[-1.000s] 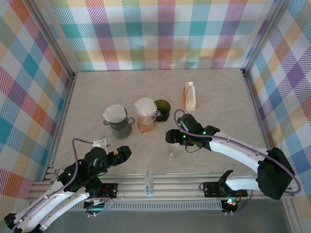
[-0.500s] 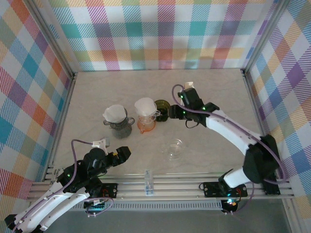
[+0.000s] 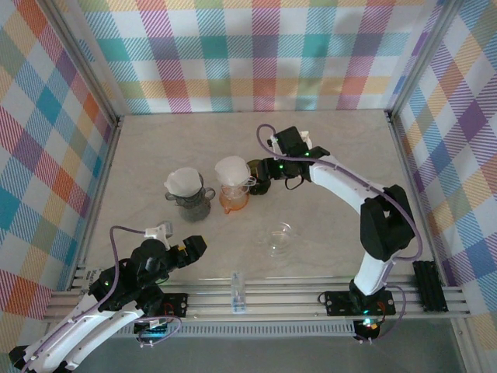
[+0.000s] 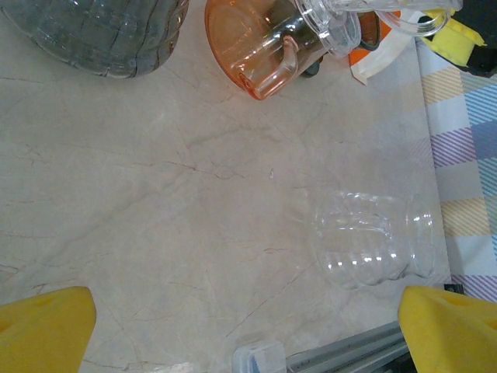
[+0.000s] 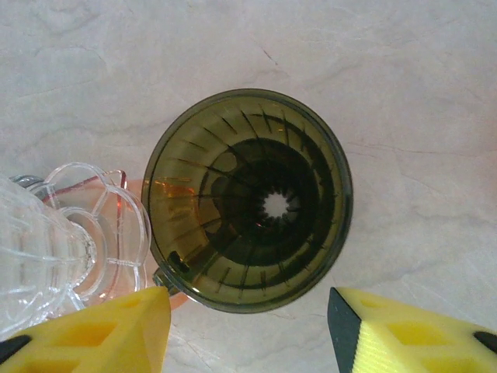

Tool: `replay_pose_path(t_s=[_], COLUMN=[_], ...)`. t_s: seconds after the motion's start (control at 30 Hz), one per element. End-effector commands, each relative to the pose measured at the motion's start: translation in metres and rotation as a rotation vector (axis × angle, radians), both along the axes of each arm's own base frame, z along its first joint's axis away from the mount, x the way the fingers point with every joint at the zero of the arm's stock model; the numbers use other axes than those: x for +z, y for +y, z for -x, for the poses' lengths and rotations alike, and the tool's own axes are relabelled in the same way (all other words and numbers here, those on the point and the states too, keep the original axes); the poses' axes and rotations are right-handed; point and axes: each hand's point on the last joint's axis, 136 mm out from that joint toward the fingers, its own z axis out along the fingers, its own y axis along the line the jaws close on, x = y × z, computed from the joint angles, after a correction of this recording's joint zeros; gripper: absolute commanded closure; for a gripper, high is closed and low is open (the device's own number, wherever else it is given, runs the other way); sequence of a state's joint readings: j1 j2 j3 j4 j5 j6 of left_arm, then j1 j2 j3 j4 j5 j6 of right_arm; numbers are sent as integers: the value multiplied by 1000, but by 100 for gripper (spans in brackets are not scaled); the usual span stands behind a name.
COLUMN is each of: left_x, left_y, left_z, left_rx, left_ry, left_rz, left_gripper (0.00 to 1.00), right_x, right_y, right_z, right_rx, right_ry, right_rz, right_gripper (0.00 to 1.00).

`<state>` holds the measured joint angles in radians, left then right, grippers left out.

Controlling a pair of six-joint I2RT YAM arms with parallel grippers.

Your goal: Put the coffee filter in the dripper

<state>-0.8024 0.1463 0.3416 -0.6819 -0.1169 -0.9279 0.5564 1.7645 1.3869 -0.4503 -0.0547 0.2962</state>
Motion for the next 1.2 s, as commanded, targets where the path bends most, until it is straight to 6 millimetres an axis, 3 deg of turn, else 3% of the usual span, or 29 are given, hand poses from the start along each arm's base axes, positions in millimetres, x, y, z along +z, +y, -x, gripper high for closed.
replay_pose_path(t_s=[0.0, 0.7, 0.83, 1.17], left_x=[-5, -10, -11, -11], left_y=[3, 4, 5, 5], left_z=[0, -1, -1, -1], left_rx=[14, 22, 25, 28], left_ry=[8, 15, 18, 17], left_rz=[-6, -17, -18, -19], left_gripper=[0, 0, 0, 0], right_x=[0, -13, -17, -22], right_y=[14, 45, 36, -13], right_z=[0, 2, -2, -17], right_rx=[61, 124, 74, -142], right_ry=[13, 50, 51, 67], right_rz=[-22, -22, 11, 34], right_gripper=[43, 44, 44, 42])
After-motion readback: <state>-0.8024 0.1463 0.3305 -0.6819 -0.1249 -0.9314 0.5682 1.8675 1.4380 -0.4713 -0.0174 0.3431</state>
